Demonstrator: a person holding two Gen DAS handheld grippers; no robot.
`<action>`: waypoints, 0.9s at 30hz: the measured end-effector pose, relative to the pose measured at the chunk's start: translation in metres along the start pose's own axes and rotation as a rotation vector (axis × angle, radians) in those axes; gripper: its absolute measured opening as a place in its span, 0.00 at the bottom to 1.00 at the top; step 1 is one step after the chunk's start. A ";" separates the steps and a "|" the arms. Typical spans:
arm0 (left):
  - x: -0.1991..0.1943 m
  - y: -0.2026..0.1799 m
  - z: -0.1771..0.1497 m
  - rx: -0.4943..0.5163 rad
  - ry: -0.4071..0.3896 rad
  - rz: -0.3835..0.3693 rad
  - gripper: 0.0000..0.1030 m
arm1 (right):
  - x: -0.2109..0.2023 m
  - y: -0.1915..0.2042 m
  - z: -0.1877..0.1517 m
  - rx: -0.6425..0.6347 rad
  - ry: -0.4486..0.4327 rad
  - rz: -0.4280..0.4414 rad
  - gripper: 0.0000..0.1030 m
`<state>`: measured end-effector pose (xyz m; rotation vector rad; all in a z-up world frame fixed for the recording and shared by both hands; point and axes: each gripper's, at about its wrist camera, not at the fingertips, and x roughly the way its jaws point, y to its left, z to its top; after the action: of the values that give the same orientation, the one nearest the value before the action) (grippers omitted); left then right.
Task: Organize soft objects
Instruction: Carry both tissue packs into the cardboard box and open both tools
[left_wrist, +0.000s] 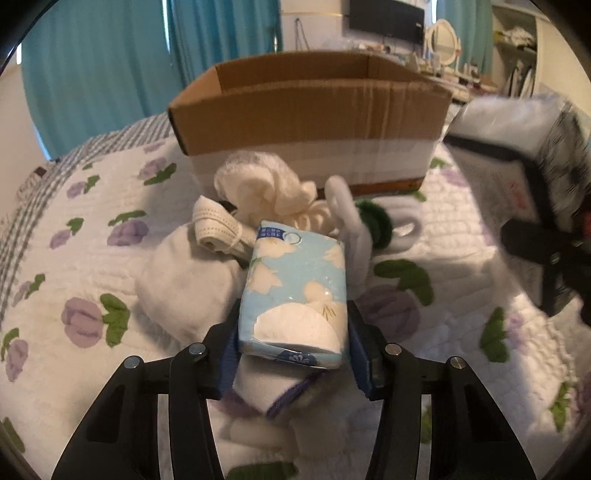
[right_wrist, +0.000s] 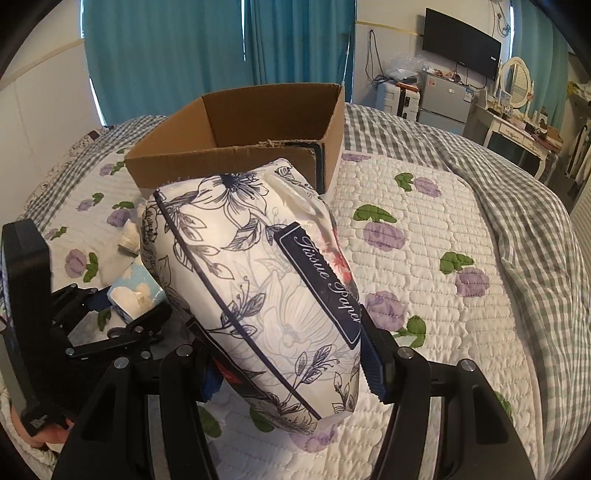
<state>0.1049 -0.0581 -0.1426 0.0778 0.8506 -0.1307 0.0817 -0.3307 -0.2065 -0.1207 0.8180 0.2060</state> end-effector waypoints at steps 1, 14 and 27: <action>-0.008 0.000 0.001 -0.007 -0.011 -0.015 0.48 | -0.003 0.001 0.000 -0.002 -0.004 0.000 0.58; -0.108 0.009 0.027 -0.031 -0.192 -0.078 0.48 | -0.078 0.019 0.013 -0.024 -0.124 0.012 0.58; -0.129 0.027 0.119 -0.065 -0.333 -0.090 0.48 | -0.111 0.022 0.110 -0.083 -0.251 0.048 0.58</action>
<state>0.1128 -0.0349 0.0334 -0.0434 0.5257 -0.1944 0.0810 -0.3036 -0.0514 -0.1502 0.5629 0.2946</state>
